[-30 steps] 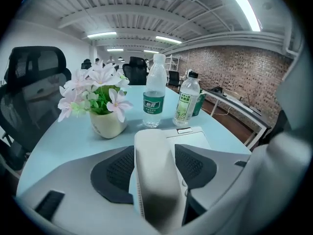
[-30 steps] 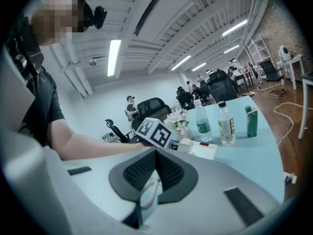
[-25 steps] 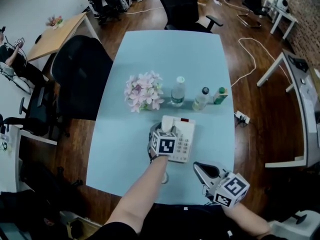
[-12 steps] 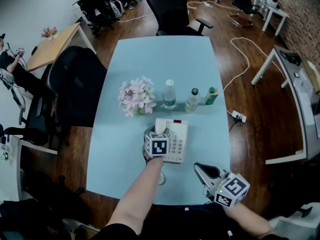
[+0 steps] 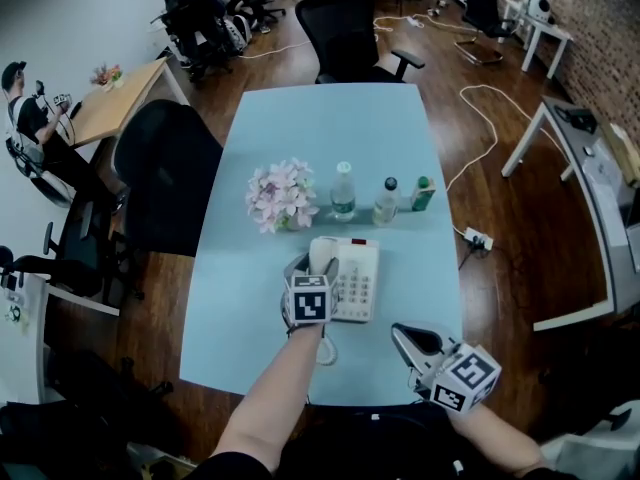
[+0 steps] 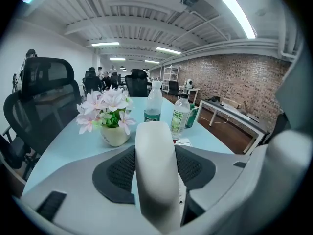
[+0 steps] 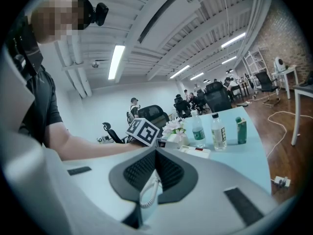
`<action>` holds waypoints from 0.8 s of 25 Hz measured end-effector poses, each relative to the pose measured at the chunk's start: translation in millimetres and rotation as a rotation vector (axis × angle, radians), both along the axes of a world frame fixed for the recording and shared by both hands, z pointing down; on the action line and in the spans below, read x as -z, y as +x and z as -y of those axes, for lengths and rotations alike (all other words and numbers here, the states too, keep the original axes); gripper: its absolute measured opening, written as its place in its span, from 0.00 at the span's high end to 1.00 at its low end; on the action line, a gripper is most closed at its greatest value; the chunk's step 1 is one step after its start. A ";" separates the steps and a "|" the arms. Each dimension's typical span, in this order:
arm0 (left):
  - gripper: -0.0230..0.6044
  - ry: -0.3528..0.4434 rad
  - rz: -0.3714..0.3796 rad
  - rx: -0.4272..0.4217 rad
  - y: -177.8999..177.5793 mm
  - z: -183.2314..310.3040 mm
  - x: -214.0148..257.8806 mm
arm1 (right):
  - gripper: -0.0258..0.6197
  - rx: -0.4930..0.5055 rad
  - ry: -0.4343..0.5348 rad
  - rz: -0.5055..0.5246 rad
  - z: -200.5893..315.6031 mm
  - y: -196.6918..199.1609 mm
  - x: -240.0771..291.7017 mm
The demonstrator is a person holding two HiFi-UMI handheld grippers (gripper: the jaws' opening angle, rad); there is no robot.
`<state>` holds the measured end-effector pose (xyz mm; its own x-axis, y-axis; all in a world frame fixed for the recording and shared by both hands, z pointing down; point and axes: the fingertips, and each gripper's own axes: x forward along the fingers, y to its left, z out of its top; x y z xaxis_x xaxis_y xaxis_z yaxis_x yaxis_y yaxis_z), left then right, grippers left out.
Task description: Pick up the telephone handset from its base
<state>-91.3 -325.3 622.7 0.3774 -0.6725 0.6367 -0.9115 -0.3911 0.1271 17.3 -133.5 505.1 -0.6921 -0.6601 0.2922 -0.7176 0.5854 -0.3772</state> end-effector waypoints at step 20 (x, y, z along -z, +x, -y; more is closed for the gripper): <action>0.58 0.238 -0.082 0.027 -3.2 -112.7 137.8 | 0.94 0.131 0.101 0.042 -49.8 18.5 39.5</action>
<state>-94.4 -212.6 484.9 0.4015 -0.8101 0.4272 -0.9123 -0.3949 0.1086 35.8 -83.7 465.5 -0.7846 -0.5876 0.1979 -0.6172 0.7094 -0.3403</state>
